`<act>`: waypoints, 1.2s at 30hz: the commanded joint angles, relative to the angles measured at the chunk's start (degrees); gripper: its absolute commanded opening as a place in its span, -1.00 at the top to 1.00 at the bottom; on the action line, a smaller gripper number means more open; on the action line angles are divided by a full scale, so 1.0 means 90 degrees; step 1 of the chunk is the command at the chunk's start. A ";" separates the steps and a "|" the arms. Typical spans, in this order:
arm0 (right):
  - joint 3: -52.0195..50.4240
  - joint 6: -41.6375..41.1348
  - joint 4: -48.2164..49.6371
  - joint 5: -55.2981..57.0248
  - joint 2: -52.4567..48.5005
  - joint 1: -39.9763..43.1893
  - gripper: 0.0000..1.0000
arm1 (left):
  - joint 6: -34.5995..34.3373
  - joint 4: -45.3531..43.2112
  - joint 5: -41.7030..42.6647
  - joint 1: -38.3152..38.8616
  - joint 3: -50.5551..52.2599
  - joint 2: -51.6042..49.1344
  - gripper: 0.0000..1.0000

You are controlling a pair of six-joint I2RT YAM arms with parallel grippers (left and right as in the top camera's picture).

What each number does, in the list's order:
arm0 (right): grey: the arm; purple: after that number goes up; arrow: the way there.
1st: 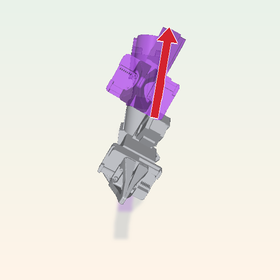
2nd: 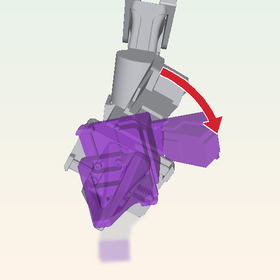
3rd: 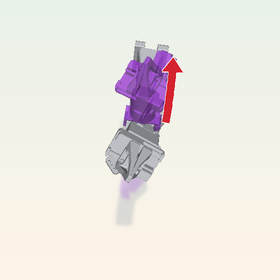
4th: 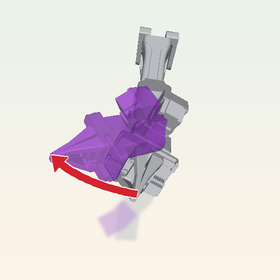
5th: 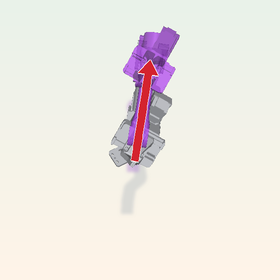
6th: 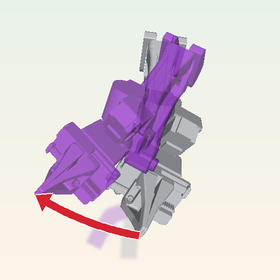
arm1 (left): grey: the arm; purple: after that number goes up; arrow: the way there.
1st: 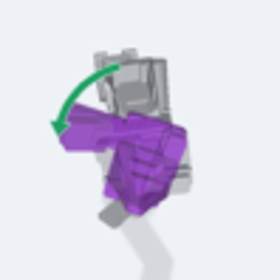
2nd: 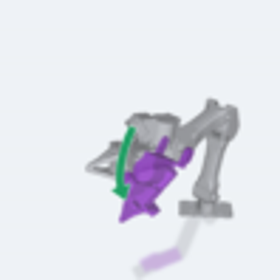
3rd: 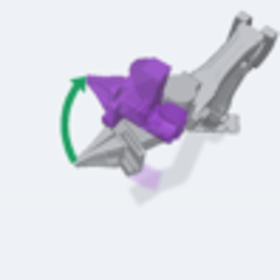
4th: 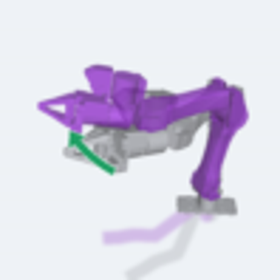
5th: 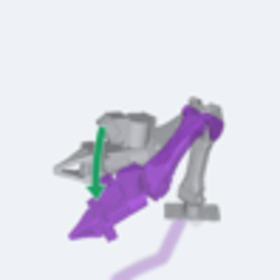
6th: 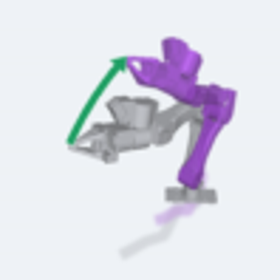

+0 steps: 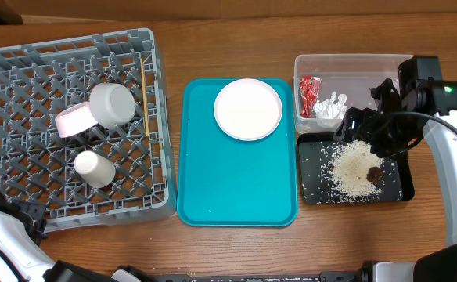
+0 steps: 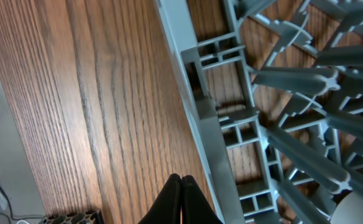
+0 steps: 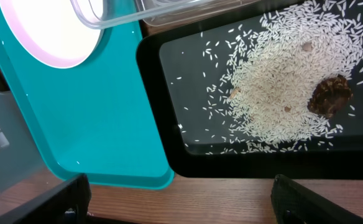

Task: Sort waste into correct bins and load items into the dishwasher

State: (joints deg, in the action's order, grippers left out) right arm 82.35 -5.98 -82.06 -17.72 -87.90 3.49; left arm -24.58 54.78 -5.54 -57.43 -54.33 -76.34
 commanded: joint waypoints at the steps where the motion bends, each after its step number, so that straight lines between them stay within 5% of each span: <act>1: 0.0155 0.0002 0.0007 0.0012 0.0177 -0.0005 -0.88 | -0.0126 -0.0124 0.0318 -0.0034 0.0080 -0.0102 0.92; 36: 0.0155 0.0002 -0.0022 0.0012 0.0177 -0.0005 -0.88 | 0.0721 -0.0942 0.1457 0.0063 0.0078 -0.0102 0.92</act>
State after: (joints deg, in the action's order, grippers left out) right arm 82.35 -6.00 -82.30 -17.72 -87.90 3.49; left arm -20.34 47.62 1.48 -58.28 -53.93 -76.90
